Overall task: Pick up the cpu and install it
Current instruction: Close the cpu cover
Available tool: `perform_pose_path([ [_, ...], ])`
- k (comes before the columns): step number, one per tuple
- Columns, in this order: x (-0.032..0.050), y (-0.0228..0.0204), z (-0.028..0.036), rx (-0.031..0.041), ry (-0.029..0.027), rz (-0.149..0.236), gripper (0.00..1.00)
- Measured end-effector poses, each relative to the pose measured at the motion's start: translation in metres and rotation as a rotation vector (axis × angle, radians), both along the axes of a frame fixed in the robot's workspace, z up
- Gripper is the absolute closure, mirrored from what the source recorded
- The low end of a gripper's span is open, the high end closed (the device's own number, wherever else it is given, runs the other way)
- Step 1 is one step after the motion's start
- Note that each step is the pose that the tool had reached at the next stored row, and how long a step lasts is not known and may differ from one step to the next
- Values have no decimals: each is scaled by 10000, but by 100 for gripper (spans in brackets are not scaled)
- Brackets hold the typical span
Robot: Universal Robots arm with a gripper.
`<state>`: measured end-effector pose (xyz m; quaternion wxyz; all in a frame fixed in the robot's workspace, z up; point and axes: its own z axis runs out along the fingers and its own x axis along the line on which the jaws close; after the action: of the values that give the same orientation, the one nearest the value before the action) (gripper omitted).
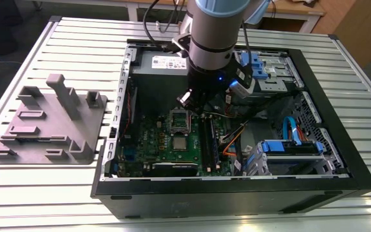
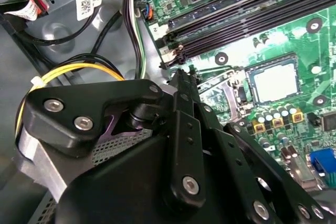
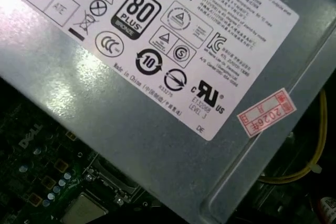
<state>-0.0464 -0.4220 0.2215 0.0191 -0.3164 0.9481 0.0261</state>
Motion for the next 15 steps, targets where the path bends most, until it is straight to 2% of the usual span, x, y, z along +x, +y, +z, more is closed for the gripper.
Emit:
perform_pose_path([
  [3,0,9,-24,37,0,14,90],
  [6,0,9,-25,40,2,14,90],
  [8,-1,8,-26,161,-1,13,90],
  [9,-1,8,-26,187,-1,12,90],
  [12,0,8,-29,191,-1,13,90],
  [15,0,8,-61,191,-1,14,90],
])
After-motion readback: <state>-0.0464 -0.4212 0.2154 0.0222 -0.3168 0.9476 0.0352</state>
